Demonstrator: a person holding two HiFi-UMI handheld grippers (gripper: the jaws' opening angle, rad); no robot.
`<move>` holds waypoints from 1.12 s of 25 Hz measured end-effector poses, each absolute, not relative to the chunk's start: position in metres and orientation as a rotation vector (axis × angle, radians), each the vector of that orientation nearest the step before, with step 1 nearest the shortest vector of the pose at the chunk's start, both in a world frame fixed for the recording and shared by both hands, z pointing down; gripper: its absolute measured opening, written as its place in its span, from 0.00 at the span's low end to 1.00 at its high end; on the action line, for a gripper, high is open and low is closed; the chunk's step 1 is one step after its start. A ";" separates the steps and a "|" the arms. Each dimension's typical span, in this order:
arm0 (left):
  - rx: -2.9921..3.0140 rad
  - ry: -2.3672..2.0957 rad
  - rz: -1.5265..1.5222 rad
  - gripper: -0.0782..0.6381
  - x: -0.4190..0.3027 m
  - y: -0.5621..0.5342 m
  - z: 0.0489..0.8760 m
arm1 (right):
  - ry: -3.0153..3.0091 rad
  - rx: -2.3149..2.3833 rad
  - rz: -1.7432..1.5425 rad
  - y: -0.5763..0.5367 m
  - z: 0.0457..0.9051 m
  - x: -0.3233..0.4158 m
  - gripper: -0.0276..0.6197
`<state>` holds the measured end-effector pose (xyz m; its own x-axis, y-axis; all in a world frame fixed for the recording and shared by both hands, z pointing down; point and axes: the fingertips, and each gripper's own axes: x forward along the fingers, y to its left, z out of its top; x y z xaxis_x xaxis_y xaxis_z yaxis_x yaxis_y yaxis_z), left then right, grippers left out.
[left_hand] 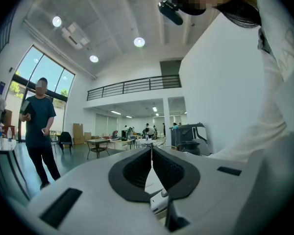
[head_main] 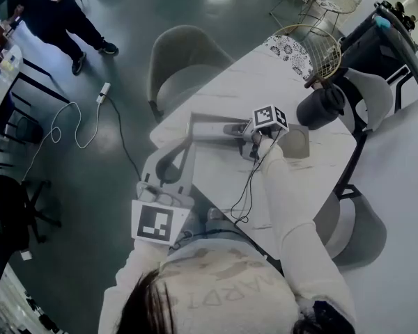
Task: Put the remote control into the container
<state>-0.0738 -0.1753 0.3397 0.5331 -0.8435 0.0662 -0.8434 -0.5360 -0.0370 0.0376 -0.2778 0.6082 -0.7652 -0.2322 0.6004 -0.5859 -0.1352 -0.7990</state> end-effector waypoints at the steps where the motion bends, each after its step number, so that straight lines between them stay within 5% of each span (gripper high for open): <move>1: -2.750 1.513 -0.123 0.13 -0.073 -0.176 0.341 | -1.879 0.909 1.965 -0.279 0.609 0.037 0.22; 17: -2.766 1.524 -0.133 0.13 -0.079 -0.182 0.347 | -1.981 0.759 1.545 -0.279 0.600 0.027 0.27; 28: -2.779 1.501 -0.127 0.13 -0.076 -0.189 0.347 | -1.897 0.852 1.734 -0.278 0.605 0.038 0.34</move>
